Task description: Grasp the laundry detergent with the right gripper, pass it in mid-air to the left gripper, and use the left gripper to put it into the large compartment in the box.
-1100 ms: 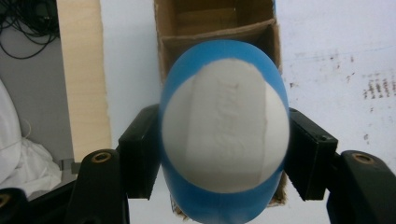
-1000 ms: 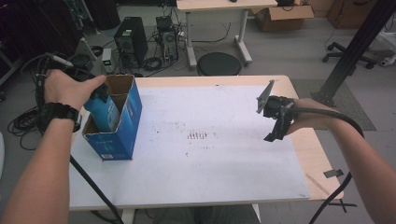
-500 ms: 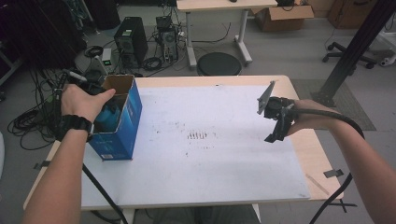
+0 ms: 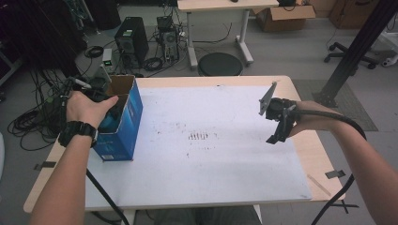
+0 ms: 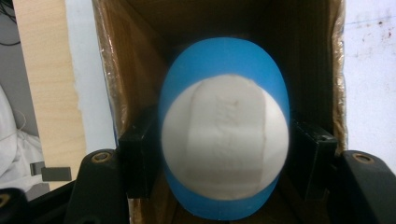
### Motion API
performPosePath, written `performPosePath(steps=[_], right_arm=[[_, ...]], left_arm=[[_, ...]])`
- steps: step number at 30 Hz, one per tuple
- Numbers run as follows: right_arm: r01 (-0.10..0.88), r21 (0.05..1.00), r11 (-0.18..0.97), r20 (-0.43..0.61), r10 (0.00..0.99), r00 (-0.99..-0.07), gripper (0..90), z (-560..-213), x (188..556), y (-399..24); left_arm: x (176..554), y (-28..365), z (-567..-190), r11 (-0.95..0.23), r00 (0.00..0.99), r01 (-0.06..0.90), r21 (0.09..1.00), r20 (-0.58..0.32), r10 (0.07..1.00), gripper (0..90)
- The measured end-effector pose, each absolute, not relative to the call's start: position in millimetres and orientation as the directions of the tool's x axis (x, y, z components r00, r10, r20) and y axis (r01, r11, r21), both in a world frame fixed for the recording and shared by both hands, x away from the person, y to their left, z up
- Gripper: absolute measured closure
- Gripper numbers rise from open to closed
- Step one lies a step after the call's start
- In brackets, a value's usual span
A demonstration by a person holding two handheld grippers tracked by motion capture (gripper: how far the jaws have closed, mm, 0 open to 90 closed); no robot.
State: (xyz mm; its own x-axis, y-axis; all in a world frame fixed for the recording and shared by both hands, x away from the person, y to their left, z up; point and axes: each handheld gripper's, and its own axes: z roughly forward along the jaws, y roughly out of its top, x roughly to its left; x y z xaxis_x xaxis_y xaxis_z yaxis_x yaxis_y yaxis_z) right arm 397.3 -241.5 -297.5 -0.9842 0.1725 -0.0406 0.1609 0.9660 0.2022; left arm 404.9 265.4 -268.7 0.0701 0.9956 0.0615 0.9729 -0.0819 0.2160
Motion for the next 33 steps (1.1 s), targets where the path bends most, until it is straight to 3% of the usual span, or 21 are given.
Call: performPosePath(steps=[25,33], right_arm=[[0.166,0.200,0.966,-0.039,0.177,-0.983,8.0,-297.2,394.5,-243.5],[0.173,0.205,0.963,-0.036,0.184,-0.982,8.0,-295.0,393.1,-246.7]], left_arm=[[405.9,261.9,-273.4,-0.092,0.080,0.972,0.214,0.065,0.995,37.4],[404.3,261.2,-265.4,-0.093,0.083,0.974,0.209,0.054,0.995,33.2]])
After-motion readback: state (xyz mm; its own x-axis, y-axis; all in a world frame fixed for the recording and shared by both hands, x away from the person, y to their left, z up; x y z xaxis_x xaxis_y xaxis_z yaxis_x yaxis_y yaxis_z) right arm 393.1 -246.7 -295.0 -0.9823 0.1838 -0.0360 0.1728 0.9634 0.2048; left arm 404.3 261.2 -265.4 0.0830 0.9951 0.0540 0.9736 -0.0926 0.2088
